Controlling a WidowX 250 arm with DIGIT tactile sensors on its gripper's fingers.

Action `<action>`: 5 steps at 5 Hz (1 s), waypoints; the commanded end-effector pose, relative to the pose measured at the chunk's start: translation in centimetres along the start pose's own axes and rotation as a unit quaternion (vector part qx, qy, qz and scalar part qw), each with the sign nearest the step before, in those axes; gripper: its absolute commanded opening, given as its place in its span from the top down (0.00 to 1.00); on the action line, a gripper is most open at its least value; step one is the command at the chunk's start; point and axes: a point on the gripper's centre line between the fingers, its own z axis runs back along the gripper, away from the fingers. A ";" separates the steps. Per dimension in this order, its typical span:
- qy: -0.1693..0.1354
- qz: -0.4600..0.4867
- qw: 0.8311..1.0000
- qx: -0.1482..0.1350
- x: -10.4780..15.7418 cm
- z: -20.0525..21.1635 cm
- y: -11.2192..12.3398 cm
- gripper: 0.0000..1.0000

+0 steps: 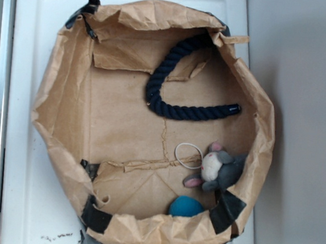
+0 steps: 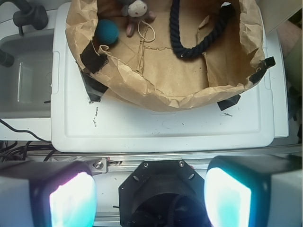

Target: Grab the blue rope.

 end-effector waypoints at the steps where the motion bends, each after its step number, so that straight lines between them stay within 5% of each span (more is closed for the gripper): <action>1: 0.000 0.000 1.000 0.000 0.0 0.0 0.0 0.00; 3: -0.008 0.064 0.997 -0.046 9.8 -2.7 -3.1 0.00; 4: -0.013 0.118 0.992 -0.041 5.2 -1.5 2.6 0.00; 5: -0.013 0.118 0.992 -0.041 5.2 -1.5 2.6 0.00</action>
